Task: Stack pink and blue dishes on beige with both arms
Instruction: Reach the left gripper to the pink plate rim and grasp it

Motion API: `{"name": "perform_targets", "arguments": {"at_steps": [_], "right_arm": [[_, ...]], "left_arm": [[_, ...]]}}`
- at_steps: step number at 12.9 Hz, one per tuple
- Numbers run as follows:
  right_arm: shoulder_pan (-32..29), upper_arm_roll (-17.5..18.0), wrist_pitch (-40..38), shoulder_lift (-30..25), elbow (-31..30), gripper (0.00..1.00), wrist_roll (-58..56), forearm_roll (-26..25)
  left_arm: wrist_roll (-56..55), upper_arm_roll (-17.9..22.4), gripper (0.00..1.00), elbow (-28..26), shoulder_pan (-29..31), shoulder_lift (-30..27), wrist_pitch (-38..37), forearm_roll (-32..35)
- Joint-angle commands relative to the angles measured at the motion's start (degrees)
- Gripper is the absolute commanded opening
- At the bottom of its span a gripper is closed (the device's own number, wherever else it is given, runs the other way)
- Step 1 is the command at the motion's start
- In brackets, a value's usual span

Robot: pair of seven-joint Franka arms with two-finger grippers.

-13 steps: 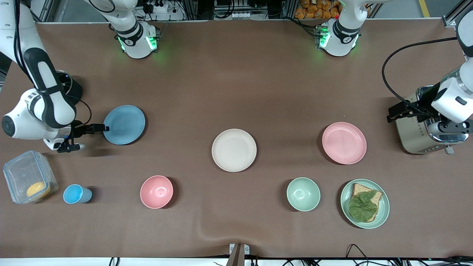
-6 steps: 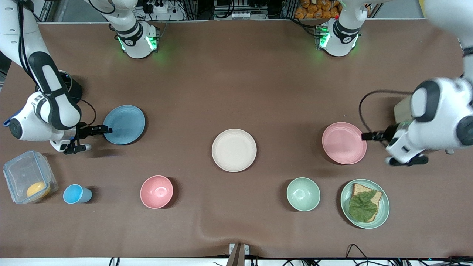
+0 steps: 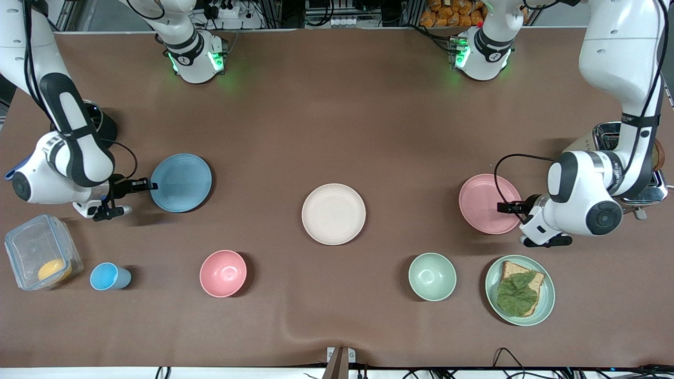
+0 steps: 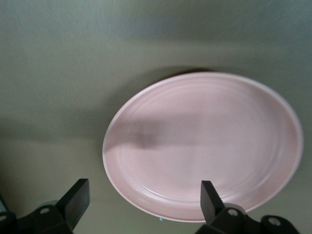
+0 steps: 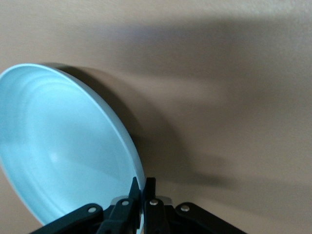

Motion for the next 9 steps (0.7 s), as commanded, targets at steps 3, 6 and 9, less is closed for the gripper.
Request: {"name": "perform_targets", "arguments": {"at_steps": [3, 6, 9], "right_arm": [[1.85, -0.11, -7.96, 0.19, 6.21, 0.0, 7.2, 1.01], [2.47, -0.11, -9.65, 0.28, 7.45, 0.0, 10.29, 1.01], [2.47, -0.11, -9.65, 0.28, 7.54, 0.0, 10.83, 1.01]], "left_arm": [[7.6, -0.5, 1.0, -1.51, 3.8, 3.0, 0.79, 0.49], [10.5, -0.5, 1.0, -0.99, 5.21, 4.24, 1.14, 0.48], [10.6, -0.59, 0.45, -0.46, 5.48, 4.24, 1.14, -1.17]]}}
